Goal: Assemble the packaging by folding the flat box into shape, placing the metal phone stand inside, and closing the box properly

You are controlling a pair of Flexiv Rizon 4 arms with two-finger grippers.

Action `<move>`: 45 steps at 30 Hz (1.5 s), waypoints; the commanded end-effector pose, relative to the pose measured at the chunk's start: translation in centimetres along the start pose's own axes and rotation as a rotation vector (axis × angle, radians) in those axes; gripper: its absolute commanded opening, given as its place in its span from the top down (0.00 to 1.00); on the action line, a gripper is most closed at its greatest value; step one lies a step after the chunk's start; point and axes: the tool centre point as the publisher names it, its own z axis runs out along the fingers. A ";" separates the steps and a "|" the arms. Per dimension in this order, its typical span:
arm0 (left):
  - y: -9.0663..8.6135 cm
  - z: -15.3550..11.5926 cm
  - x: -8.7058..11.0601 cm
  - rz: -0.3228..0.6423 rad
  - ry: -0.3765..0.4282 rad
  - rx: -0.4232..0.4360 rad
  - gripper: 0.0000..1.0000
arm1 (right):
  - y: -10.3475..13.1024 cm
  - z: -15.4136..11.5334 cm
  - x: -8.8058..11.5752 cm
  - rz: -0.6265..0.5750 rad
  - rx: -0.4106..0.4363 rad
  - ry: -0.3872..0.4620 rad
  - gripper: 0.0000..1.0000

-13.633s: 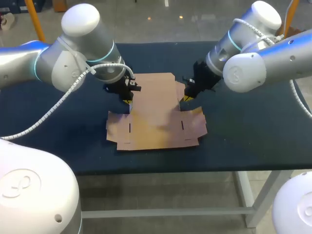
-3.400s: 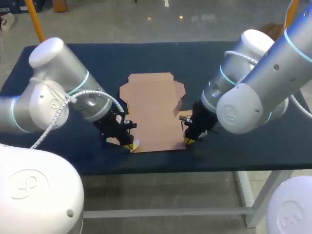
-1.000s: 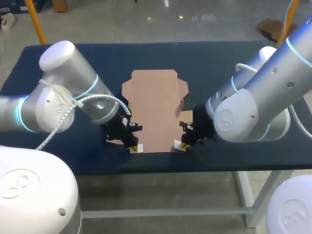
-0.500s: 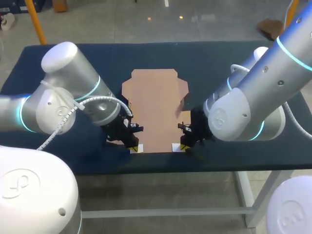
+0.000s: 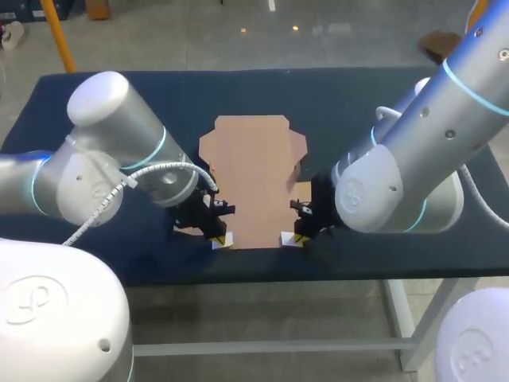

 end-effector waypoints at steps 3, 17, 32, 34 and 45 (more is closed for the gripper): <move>0.6 -2.9 0.2 -0.005 -0.034 0.077 1.00 | 0.7 -2.6 -1.1 -0.001 0.010 0.097 1.00; -1.5 -6.8 -0.2 0.006 -0.071 0.150 1.00 | 2.7 -6.3 -2.3 0.005 0.020 0.189 1.00; -4.3 -9.6 -1.7 0.081 -0.030 0.150 0.00 | 6.0 -9.7 -3.6 0.024 0.011 0.239 0.09; -4.7 -10.0 -1.9 0.099 -0.026 0.144 0.00 | 6.7 -10.2 -3.8 0.028 0.011 0.248 0.00; -7.7 -12.8 -3.5 0.170 0.035 0.108 0.00 | 9.4 -11.8 -3.9 0.042 -0.019 0.245 0.00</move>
